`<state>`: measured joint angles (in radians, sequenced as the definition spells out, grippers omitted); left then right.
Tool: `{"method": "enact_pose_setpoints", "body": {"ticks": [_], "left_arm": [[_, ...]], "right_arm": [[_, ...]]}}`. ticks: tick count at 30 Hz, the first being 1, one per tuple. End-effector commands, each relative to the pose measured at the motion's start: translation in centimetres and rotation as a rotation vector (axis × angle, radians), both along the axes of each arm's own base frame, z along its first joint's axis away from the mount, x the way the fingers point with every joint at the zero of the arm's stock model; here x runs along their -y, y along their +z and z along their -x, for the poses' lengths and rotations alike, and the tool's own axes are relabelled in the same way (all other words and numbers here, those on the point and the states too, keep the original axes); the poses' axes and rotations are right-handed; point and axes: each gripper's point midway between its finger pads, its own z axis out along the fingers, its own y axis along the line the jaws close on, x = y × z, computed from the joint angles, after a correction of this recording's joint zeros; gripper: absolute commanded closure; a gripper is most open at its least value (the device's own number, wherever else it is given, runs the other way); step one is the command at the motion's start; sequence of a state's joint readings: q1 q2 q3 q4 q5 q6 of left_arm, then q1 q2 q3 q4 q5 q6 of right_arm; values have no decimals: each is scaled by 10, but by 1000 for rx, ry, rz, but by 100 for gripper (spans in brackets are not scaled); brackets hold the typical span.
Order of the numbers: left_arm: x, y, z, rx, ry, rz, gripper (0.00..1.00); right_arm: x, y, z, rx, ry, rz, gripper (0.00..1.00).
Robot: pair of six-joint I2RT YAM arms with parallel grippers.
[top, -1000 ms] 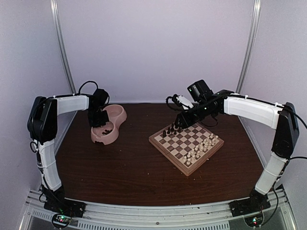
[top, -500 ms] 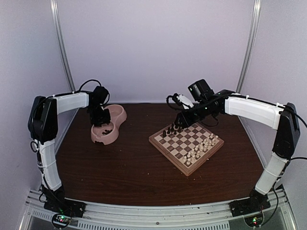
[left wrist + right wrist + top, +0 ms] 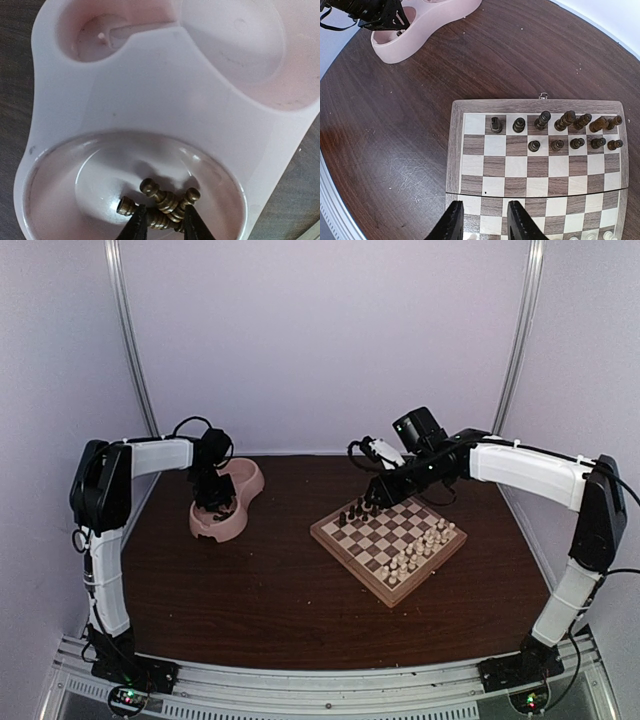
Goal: Set up the chess pieces on the board
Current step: Pick up the pawn from the storage box.
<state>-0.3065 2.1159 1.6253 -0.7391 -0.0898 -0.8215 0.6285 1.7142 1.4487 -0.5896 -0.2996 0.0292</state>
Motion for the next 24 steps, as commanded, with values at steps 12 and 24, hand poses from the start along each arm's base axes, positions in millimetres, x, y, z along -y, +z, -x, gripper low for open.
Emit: {"method": "enact_pose_setpoints", "body": {"ticks": [12,24], "left_arm": [[-12,-24,-13,5,108,-9,72],[-16,-20,-19,30,57,-34,85]], "right_arm": [[4,6,5,25,7,3,68],[3,5,5,23,10,2,68]]}}
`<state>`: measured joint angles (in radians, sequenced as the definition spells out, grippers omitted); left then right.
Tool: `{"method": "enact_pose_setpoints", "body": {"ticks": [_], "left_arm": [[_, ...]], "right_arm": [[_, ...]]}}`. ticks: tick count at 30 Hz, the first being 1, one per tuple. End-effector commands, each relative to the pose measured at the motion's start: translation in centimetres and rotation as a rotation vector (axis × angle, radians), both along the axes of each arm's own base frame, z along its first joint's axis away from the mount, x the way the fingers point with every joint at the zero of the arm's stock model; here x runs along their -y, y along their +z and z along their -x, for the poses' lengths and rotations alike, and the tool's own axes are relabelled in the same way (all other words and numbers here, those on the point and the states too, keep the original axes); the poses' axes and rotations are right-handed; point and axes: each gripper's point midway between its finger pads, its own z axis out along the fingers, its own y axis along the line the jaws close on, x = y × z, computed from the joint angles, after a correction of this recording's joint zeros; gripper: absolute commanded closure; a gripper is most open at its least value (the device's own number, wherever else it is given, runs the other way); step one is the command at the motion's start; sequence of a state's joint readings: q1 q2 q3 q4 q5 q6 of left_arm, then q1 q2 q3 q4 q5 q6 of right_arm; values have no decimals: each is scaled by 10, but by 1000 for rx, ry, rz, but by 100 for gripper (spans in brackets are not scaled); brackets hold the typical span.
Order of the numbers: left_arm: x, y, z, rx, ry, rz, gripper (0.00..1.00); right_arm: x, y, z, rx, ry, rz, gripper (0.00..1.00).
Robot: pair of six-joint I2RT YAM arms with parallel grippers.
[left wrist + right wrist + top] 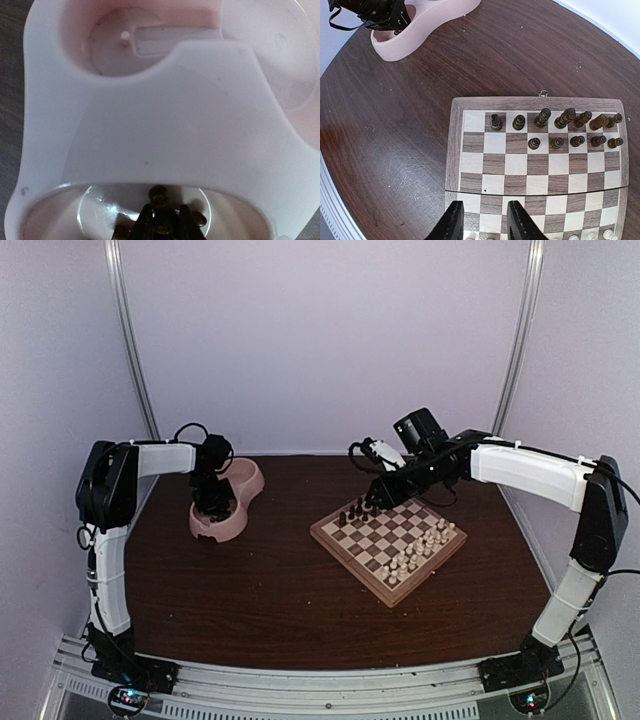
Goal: Set up the chess pieces on the board
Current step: Pick up the pawn from the storage box, then pass from the left arm to the right
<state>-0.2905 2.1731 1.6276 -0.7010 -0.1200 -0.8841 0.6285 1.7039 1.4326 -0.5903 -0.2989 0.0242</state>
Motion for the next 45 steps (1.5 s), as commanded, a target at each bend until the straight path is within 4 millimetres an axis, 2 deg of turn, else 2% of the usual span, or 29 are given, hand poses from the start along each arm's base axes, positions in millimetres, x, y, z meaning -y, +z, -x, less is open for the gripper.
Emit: {"method": "enact_pose_setpoints", "body": {"ticks": [1,7,15,23,30,33,40,45], "left_arm": [[-5,5,-11,46,-45,-29,86],[-4,28,-10,93,-195,-71,86],[-4,45,9,119,-359,-99,81],[16,77,16,227,-513,-35,80],[59,96,25,333,-665,182,81],[89,111,36,390,-758,323,82],[159,139,78,473,-967,467,84],[223,140,114,522,-1097,513,84]], "right_arm": [[1,7,2,24,8,-5,68],[0,8,3,24,11,-10,68],[-4,6,3,12,13,-29,68],[-9,6,3,-4,18,-54,68],[-18,5,6,-37,27,-105,68],[-23,5,10,-67,32,-146,68],[-38,10,19,-174,2,-296,67],[-38,-1,23,-271,-50,-327,67]]}}
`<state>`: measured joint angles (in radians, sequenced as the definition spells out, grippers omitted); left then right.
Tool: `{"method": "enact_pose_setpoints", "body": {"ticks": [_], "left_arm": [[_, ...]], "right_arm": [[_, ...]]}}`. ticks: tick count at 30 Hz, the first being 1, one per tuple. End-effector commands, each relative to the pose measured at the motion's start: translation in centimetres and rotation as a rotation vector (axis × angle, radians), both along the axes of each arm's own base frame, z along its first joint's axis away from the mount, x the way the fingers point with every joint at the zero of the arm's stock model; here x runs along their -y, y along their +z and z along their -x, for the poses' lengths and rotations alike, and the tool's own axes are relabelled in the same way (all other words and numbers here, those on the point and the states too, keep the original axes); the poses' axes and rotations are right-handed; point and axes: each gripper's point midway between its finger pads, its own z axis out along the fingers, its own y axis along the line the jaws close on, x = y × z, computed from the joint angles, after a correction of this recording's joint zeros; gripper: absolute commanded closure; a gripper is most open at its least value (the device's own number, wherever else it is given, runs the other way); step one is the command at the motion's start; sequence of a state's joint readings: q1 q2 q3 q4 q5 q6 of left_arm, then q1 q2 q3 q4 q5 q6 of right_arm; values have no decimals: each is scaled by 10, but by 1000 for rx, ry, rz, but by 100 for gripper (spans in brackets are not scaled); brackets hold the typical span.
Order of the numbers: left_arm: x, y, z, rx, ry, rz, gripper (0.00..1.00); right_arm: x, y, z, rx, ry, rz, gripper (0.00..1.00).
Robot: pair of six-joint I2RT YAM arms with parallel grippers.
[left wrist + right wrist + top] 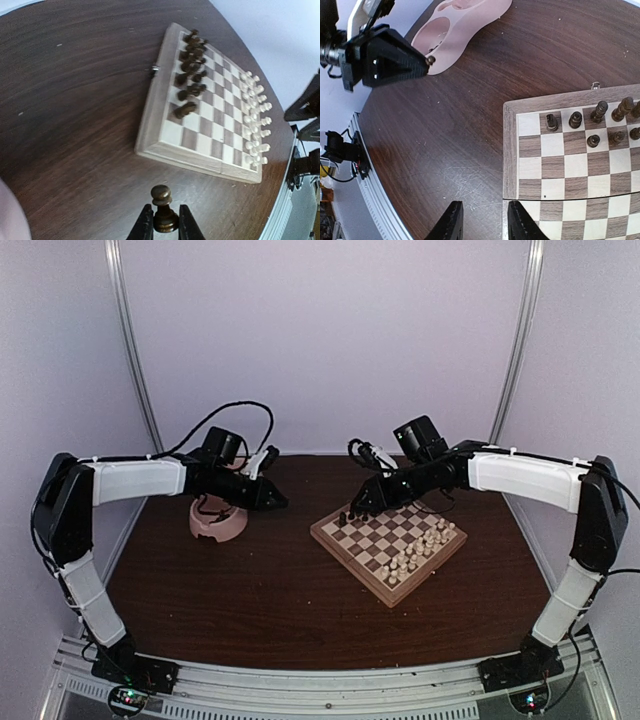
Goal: Set up the chess pieces on the board
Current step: Pass from the left arm to the right
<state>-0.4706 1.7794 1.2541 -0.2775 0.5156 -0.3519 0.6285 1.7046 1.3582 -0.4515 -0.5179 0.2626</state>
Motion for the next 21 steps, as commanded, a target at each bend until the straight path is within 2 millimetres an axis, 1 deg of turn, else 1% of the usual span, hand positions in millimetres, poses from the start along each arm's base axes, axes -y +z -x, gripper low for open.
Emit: {"method": "enact_pose_setpoints", "body": {"ticks": [1,4,5,9,12,15,19,21], "left_arm": [[65,19,29,117,-149,100,84],[93,9,41,142,-184,114,84],[101,9,42,165,-195,127,85],[121,2,49,260,-237,122,85],[132,1,53,325,-274,115,85],[138,-1,51,365,-294,117,85],[146,1,54,397,-329,151,85],[149,2,57,408,-347,168,85]], "right_arm": [[-7,-1,5,-97,-27,-85,67],[-5,-3,8,-131,-42,-117,67],[-4,-3,9,-148,-49,-132,67],[-7,-3,18,-240,-34,-189,65],[-4,-5,20,-265,-49,-188,64],[0,-8,19,-293,-74,-199,59],[-3,-11,19,-355,-80,-275,58],[-6,-10,15,-365,-85,-318,57]]}}
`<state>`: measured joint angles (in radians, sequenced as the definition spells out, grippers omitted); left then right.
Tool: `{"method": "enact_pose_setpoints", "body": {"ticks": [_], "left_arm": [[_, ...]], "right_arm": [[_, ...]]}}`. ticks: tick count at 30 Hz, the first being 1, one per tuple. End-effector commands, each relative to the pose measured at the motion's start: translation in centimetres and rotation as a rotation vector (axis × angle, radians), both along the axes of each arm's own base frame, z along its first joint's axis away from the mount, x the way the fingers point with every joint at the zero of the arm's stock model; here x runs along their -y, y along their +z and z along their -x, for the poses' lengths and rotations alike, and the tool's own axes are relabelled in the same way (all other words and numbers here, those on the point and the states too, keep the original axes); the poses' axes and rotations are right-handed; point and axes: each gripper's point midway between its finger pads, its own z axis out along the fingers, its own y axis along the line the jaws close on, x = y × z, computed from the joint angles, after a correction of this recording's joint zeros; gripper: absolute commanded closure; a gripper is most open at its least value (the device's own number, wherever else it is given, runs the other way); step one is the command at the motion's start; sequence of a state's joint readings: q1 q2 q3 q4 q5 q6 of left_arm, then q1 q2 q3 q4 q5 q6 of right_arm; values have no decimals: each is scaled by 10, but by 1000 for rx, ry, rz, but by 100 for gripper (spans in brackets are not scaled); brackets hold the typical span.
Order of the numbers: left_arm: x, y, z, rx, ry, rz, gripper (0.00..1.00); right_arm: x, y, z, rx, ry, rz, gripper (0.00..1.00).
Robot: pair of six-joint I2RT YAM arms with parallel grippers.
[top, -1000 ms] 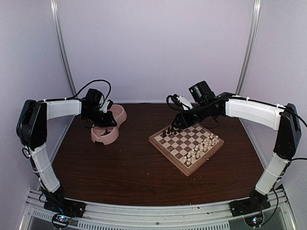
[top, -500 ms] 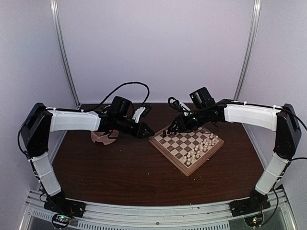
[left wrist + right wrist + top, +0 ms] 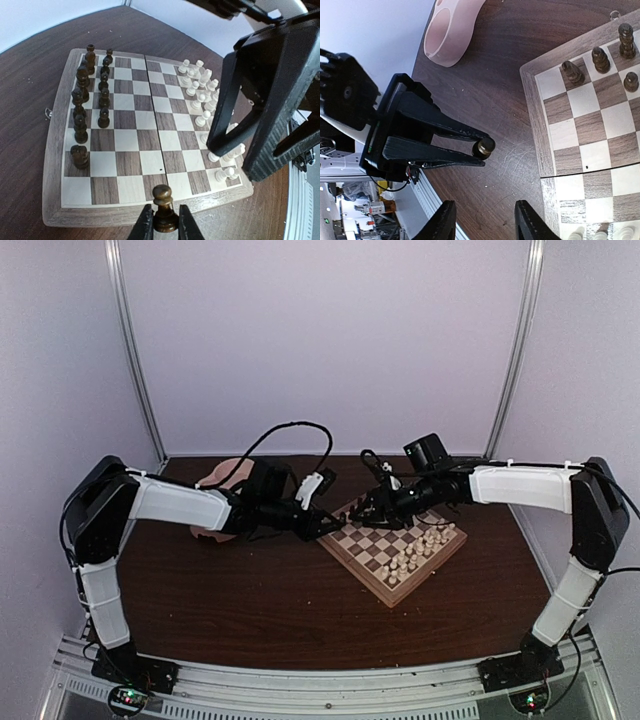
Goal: Set up the chess pieces on the board
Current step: Pass from the left arm to the right
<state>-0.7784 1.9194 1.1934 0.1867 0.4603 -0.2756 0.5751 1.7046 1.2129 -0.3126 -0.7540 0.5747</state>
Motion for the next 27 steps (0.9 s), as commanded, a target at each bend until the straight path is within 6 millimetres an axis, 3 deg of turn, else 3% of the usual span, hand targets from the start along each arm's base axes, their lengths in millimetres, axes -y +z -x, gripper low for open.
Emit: {"method": "enact_pose_setpoints", "body": {"ticks": [1,10,27], "left_arm": [[14,16,-1,109,-56,78,85],[23,20,9,99,-126,121,85],[28,27,16,112,-151,133,84]], "right_arm": [[-8,13,-5,-33,-22,-122,57],[-15,10,-8,-71,-13,-156,54],[-17,6,-14,-123,-43,-198,71]]}}
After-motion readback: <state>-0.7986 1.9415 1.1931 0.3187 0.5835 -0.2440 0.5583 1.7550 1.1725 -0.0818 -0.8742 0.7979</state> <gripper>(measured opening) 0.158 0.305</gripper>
